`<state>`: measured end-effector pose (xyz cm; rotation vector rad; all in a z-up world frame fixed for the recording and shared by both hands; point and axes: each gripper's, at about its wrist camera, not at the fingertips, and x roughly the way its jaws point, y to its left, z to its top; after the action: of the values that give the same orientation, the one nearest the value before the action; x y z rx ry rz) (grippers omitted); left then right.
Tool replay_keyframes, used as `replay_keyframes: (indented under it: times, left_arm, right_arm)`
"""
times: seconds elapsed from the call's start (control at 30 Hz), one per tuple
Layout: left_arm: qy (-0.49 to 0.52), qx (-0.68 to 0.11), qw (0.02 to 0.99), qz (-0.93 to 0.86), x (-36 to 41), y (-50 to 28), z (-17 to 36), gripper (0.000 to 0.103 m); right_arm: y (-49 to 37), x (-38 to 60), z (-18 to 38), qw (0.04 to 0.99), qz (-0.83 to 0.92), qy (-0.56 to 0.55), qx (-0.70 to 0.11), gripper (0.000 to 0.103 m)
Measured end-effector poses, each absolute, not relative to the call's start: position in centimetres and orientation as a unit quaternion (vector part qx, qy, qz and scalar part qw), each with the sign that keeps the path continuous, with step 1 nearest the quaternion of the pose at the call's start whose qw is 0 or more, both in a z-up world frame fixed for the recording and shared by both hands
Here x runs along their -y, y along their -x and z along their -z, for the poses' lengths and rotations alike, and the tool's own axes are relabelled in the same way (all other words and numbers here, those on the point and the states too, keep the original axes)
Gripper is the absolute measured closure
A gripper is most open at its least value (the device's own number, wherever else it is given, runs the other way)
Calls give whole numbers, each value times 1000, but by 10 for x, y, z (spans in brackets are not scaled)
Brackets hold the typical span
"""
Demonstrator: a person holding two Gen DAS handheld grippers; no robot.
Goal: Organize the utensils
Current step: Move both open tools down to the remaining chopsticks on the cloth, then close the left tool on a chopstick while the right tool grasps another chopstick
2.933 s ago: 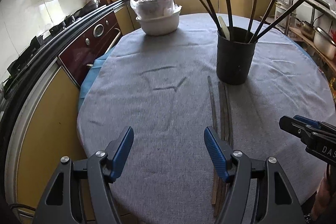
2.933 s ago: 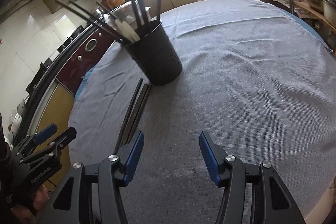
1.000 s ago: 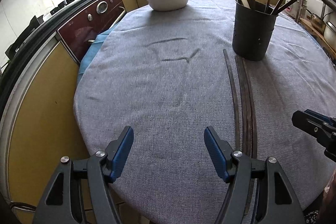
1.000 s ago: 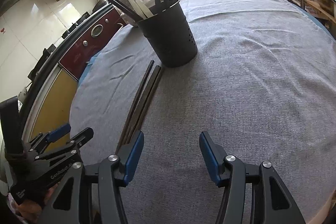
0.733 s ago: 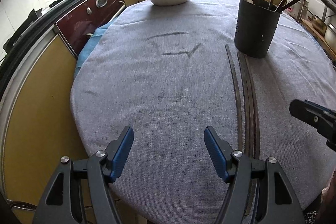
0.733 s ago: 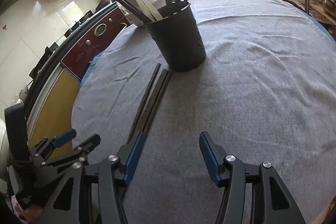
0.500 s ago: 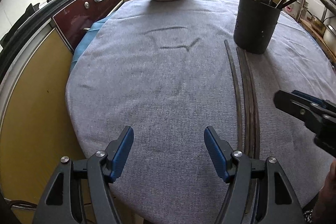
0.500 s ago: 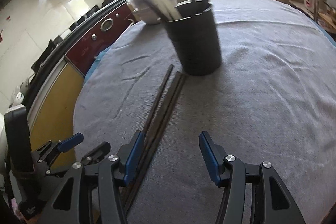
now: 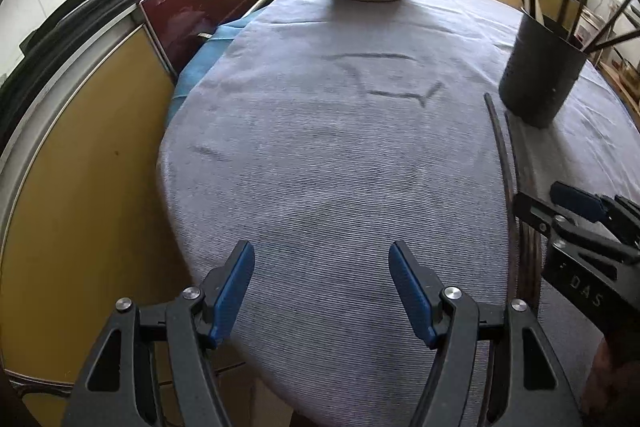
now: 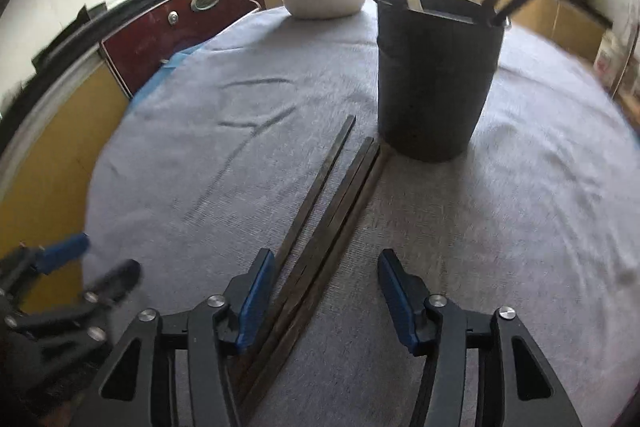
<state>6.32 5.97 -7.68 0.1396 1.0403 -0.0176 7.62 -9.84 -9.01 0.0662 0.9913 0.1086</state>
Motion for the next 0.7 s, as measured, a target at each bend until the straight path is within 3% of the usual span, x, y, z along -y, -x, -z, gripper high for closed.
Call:
replay_keyframes:
  times: [0.13,0.63,0.7]
  left_arm:
    - [-66,-495,866,13,-59,-63,74,33]
    - [-85,-480,867,103,5,-89,61,33]
    - [-79,-490,860,121,15,-99,66,37]
  right_arm:
    - [-68,109,90,875,-46,-21,-481,62]
    - [-35,238,69,878,0,-166,-449,63]
    - [-41,237,66,877,-18,-171,-449,63]
